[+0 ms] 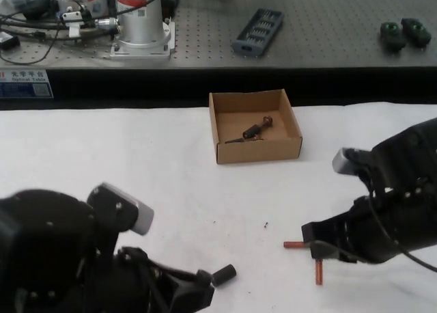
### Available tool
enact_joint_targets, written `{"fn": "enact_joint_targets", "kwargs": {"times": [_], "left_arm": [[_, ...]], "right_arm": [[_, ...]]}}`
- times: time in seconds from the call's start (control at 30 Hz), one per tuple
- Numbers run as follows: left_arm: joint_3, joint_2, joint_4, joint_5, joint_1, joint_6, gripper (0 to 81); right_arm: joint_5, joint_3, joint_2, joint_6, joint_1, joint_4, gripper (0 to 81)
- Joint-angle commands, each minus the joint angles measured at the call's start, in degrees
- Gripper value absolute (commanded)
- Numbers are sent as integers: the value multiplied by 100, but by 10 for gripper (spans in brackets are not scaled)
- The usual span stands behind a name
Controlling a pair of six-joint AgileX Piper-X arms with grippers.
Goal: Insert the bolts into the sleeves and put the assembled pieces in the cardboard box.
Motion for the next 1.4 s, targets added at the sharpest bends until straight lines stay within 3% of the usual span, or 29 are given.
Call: {"fn": "enact_joint_targets", "kwargs": {"times": [0.0, 0.17, 0.4, 0.53, 0.8, 1.37], "left_arm": [[50, 443, -635, -103, -15, -50, 125], [50, 1318, -1667, -103, -15, -98, 125], [50, 2206, -2924, 157, -15, -886, 125], [50, 2330, -3659, 159, -149, -1154, 125], [-69, 2330, -3766, 180, -501, -1166, 125], [-69, 2330, -4109, 1007, -509, -1166, 125]], "right_arm": [[-122, -81, -425, -327, -31, -128, 64], [-109, -81, -1016, -520, -31, -144, 64], [-149, -68, -1374, -510, -31, -161, 64], [-544, -68, -1456, -510, -31, -308, 64], [-1243, 57, -1455, -510, -31, -873, 64], [-2257, 197, -1455, -510, -31, -964, 64]]}}
